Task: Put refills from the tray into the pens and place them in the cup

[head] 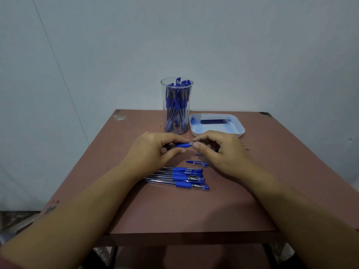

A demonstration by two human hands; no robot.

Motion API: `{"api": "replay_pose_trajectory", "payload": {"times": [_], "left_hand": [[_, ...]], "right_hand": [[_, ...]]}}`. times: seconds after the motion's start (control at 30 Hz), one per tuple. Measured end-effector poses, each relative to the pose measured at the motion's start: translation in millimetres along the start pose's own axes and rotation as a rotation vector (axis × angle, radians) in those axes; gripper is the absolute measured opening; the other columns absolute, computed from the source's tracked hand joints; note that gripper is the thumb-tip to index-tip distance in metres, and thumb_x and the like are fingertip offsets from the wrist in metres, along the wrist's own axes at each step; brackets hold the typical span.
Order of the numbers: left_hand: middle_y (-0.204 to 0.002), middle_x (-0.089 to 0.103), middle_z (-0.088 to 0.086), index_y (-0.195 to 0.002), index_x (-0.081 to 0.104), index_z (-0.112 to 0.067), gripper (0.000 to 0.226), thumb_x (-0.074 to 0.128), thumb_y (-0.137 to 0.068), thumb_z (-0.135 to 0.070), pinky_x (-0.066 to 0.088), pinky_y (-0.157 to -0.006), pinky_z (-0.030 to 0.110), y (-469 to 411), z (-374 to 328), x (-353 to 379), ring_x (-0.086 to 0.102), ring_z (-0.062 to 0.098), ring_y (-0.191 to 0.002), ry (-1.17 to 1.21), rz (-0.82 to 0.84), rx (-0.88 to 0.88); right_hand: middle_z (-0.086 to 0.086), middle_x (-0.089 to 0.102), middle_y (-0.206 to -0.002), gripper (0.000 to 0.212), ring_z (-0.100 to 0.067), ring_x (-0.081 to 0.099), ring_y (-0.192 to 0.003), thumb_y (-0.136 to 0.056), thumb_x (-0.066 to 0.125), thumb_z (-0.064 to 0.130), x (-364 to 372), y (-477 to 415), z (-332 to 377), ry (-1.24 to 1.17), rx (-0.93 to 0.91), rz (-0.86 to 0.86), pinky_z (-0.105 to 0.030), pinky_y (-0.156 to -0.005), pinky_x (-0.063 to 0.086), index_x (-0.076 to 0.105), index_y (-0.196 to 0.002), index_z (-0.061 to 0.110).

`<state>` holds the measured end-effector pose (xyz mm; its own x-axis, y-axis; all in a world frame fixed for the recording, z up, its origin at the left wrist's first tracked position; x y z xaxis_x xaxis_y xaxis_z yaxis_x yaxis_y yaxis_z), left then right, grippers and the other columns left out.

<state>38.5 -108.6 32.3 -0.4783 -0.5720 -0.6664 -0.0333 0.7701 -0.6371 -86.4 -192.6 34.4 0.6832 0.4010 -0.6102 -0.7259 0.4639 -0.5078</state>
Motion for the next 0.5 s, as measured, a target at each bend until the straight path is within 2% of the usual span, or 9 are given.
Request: {"api": "replay_pose_trajectory", "payload": {"times": [0.07, 0.13, 0.2, 0.27, 0.37, 0.43, 0.5], "left_hand": [[-0.096, 0.074, -0.016, -0.110, 0.073, -0.033, 0.032, 0.061, -0.085, -0.050, 0.057, -0.069, 0.034, 0.0, -0.6, 0.6, 0.068, 0.002, -0.080, -0.013, 0.009, 0.000], [-0.097, 0.074, -0.017, -0.110, 0.073, -0.033, 0.032, 0.061, -0.086, -0.050, 0.057, -0.070, 0.034, -0.1, 0.3, 1.0, 0.068, 0.002, -0.080, -0.017, 0.018, -0.003], [-0.098, 0.074, -0.017, -0.111, 0.073, -0.032, 0.033, 0.061, -0.087, -0.050, 0.057, -0.071, 0.034, -0.4, 1.0, 1.1, 0.069, 0.003, -0.082, -0.017, 0.019, -0.004], [-0.097, 0.074, -0.016, -0.111, 0.072, -0.033, 0.032, 0.061, -0.087, -0.050, 0.057, -0.070, 0.035, -0.7, -0.2, 0.9, 0.069, 0.004, -0.081, -0.022, 0.015, 0.002], [-0.094, 0.074, -0.017, -0.111, 0.072, -0.035, 0.031, 0.060, -0.086, -0.050, 0.057, -0.067, 0.034, -0.8, -2.1, 1.0, 0.068, 0.004, -0.076, -0.039, 0.017, 0.008], [-0.095, 0.074, -0.017, -0.111, 0.072, -0.035, 0.032, 0.060, -0.086, -0.050, 0.057, -0.068, 0.034, -0.6, -0.7, 1.0, 0.068, 0.004, -0.077, -0.035, 0.022, 0.002], [-0.097, 0.074, -0.016, -0.112, 0.072, -0.034, 0.033, 0.060, -0.086, -0.050, 0.057, -0.070, 0.034, -0.7, 0.3, 0.7, 0.069, 0.005, -0.079, -0.029, 0.020, -0.002]], "right_hand": [[0.013, 0.067, -0.080, 0.012, -0.005, 0.060, -0.071, -0.087, 0.071, 0.027, 3.3, -0.9, -1.0, 0.032, -0.012, 0.014, -0.013, -0.064, 0.044, 0.072, -0.099, 0.025], [0.014, 0.065, -0.080, 0.020, -0.004, 0.056, -0.070, -0.083, 0.076, 0.024, 4.2, 0.4, -2.7, 0.012, 0.000, 0.018, -0.012, -0.064, 0.044, 0.070, -0.102, 0.027], [0.013, 0.064, -0.084, 0.026, -0.004, 0.055, -0.071, -0.081, 0.077, 0.032, 3.2, 1.4, -5.0, -0.028, 0.027, 0.010, -0.013, -0.066, 0.046, 0.066, -0.105, 0.031], [0.010, 0.066, -0.083, 0.024, -0.003, 0.056, -0.069, -0.083, 0.071, 0.039, 3.0, 0.6, -6.4, -0.049, 0.045, 0.009, -0.014, -0.064, 0.046, 0.067, -0.104, 0.030], [0.012, 0.066, -0.077, 0.013, -0.003, 0.056, -0.067, -0.086, 0.072, 0.029, 4.7, -0.7, -3.3, 0.006, 0.011, 0.019, -0.012, -0.062, 0.043, 0.071, -0.099, 0.025], [0.010, 0.066, -0.080, 0.019, -0.003, 0.055, -0.067, -0.083, 0.075, 0.024, 5.5, 0.7, -2.0, -0.009, 0.006, 0.026, -0.011, -0.063, 0.044, 0.070, -0.102, 0.024], [0.009, 0.066, -0.085, 0.026, -0.003, 0.056, -0.070, -0.082, 0.076, 0.029, 5.2, 1.4, -4.1, -0.046, 0.033, 0.023, -0.013, -0.065, 0.045, 0.067, -0.106, 0.027]]}}
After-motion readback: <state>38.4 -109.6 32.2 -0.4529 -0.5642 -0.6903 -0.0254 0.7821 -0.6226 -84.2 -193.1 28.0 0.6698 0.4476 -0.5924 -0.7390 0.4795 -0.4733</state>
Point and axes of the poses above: each hand's wrist, its own y-axis away from the middle knuckle, its own x-axis out of the palm, z = x × y, the point moved 10 cm from there along -y, towards the middle knuckle
